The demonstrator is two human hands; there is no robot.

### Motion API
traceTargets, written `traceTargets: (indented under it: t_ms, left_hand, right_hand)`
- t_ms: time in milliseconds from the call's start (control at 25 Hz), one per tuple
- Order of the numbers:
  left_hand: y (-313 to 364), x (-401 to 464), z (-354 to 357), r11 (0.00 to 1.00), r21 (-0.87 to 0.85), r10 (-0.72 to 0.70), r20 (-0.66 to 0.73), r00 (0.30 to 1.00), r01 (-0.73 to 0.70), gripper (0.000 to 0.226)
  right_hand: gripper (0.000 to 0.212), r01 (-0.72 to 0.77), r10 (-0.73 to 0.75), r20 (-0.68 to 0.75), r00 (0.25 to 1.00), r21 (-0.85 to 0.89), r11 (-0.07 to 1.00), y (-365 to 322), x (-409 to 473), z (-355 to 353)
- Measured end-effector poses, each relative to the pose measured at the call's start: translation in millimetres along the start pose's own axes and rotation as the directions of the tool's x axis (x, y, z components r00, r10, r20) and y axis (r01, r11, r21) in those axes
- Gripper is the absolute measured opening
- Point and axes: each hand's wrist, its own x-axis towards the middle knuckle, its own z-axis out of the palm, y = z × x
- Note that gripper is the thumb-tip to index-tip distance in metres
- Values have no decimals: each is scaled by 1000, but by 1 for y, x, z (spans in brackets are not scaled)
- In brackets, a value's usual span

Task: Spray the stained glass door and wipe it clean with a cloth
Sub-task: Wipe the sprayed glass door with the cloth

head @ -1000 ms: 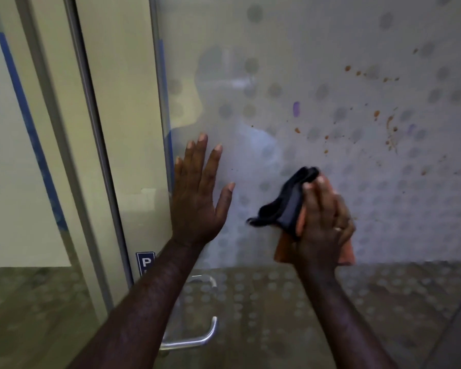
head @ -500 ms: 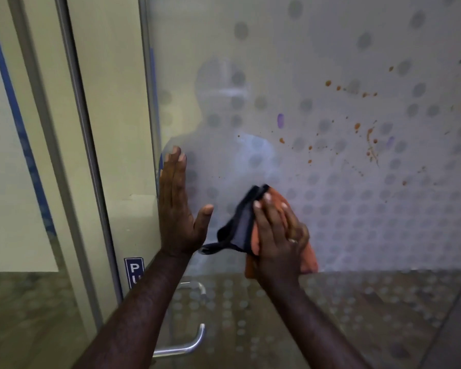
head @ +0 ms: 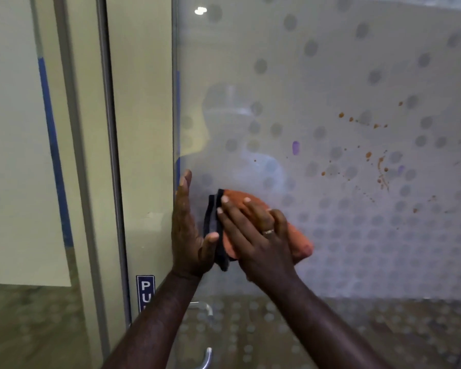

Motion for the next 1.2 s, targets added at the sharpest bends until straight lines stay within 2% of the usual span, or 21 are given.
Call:
traceTargets:
  t_ms: [40, 120, 160, 200, 240, 280, 320, 360, 400, 440, 480, 560, 640, 720, 800, 880, 1000, 1080, 1120, 1160, 1200]
  left_hand:
    - [-1, 1, -2, 1000, -19, -4, -3, 1000, 4, 82]
    - [0, 0, -2, 1000, -16, -6, -11, 1000, 6, 80]
    - [1, 0, -1, 1000, -11, -4, -17, 1000, 4, 79]
    - [1, 0, 1, 1000, -10, 0, -21, 1000, 0, 78]
    - [2, 1, 2, 1000, -3, 9, -21, 1000, -9, 79]
    - [3, 2, 3, 1000, 18, 16, -14, 1000, -15, 80]
    - [4, 3, 2, 998, 54, 19, 0, 1000, -19, 82]
    - [4, 4, 2, 995, 93, 18, 15, 1000, -19, 84]
    - [4, 4, 3, 992, 128, 12, 27, 1000, -15, 85]
    - [5, 4, 3, 987, 159, 5, 35, 999, -11, 85]
    - [5, 4, 4, 982, 187, -3, 42, 999, -5, 86]
    - [6, 5, 5, 975, 222, -17, 53, 998, 5, 89]
    - [5, 4, 4, 972, 234, -28, 63, 998, 12, 88]
    - [3, 3, 2, 961, 275, -10, 77, 997, -11, 82]
    - [4, 3, 2, 951, 310, -10, 82, 997, -16, 82]
    - [6, 4, 2, 942, 337, -25, 96, 995, -9, 87]
    - [10, 7, 1, 894, 443, -11, 167, 986, -65, 88]
    - [14, 11, 4, 851, 511, 9, 215, 977, -120, 86]
    - [16, 15, 7, 836, 530, 20, 233, 972, -145, 85]
    - [17, 19, 10, 827, 539, 29, 246, 969, -161, 85]
    - [19, 23, 13, 824, 541, 34, 255, 966, -171, 85]
  right_hand:
    - [61, 57, -57, 6, 998, -25, 998, 3, 14, -1]
    - [75, 146, -142, 59, 988, -73, 986, 16, 40, -5]
    - [81, 107, -104, 45, 994, -76, 991, 26, 51, -9]
    - [79, -22, 21, -29, 999, -46, 999, 39, 61, -13]
    - [69, -225, 227, -130, 965, 27, 974, 55, 69, -16]
    - [62, -454, 474, -195, 858, 140, 880, 73, 73, -20]
    - [64, -624, 663, -204, 720, 228, 747, 88, 71, -23]
    - [69, -721, 764, -193, 616, 252, 646, 95, 62, -25]
    - [74, -768, 803, -185, 566, 234, 596, 93, 50, -23]
    - [78, -781, 811, -172, 559, 218, 585, 80, 38, -21]
    - [81, -765, 796, -147, 588, 218, 606, 60, 28, -17]
    - [80, -641, 663, -81, 744, 196, 742, 19, 24, -10]
    - [80, -405, 409, -39, 912, 81, 910, -1, 39, -4]
    - [77, -301, 303, -54, 952, 30, 953, 9, 70, -6]
    - [64, -363, 364, -127, 923, 31, 931, 34, 96, -13]
    - [67, -499, 505, -145, 851, 78, 863, 70, 105, -22]
    - [74, -719, 743, -155, 651, 189, 669, 118, 82, -34]
    - [75, -818, 841, -147, 521, 197, 541, 113, 67, -34]
    - [78, -839, 857, -147, 494, 177, 514, 101, 64, -30]
    - [83, -829, 845, -143, 515, 165, 534, 86, 64, -26]
    - [89, -791, 810, -125, 572, 175, 586, 72, 65, -24]
